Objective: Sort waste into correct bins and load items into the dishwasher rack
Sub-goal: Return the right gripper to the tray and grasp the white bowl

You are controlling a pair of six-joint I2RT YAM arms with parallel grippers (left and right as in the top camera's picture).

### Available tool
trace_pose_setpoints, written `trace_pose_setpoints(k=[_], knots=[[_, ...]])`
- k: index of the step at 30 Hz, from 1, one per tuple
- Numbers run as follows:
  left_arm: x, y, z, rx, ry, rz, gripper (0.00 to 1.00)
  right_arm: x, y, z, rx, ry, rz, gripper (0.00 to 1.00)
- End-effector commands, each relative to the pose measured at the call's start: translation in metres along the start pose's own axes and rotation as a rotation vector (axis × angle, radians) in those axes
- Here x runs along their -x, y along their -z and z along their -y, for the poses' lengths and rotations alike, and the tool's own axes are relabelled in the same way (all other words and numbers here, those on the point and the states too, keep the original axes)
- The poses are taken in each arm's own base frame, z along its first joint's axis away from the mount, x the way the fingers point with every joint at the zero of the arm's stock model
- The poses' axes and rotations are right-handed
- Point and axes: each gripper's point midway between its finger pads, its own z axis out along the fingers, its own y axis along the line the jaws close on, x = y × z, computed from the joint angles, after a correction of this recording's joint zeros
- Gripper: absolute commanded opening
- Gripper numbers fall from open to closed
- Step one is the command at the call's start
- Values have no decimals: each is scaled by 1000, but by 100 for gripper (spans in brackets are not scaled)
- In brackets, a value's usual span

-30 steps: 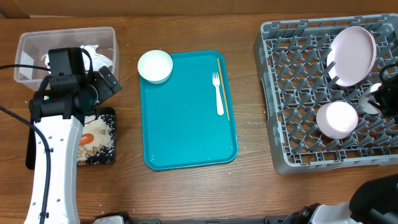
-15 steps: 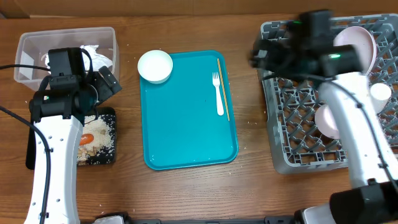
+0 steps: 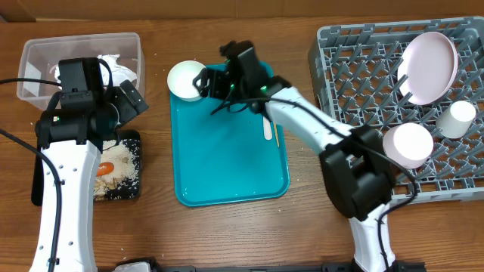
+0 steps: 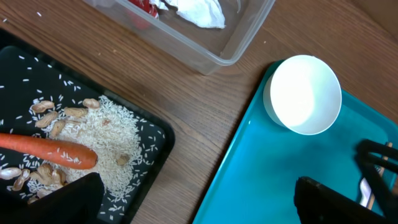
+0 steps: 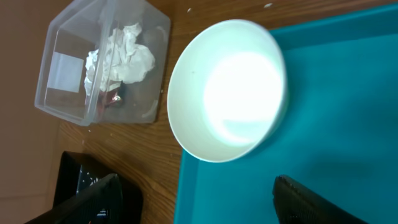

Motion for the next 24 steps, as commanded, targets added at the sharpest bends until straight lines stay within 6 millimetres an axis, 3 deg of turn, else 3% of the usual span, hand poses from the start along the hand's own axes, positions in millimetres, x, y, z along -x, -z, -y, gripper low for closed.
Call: trace_pose_setpoints(k=[1,6,13,14,15,21,24], knots=[[2,1,1,-5,12,4,100,-12,-24,-2,19,-27,-6,80],[2,1,1,-5,12,4,100,-24,-41,20,-55,-58,-5,77],[2,1,1,-5,12,4,100,-23,-41,39,-146,-62,24,76],[2,1,1,-5,12,4,100,-22,-41,41,-155,-61,30,73],[2,1,1,-5,12,4,100,-21,-40,43,-170,-62,38,65],[2,1,1,-5,12,4,100,-24,-37,57,-235,-72,33,47],[2,1,1,-5,12,4,100,-27,-30,76,-323,-69,23,45]])
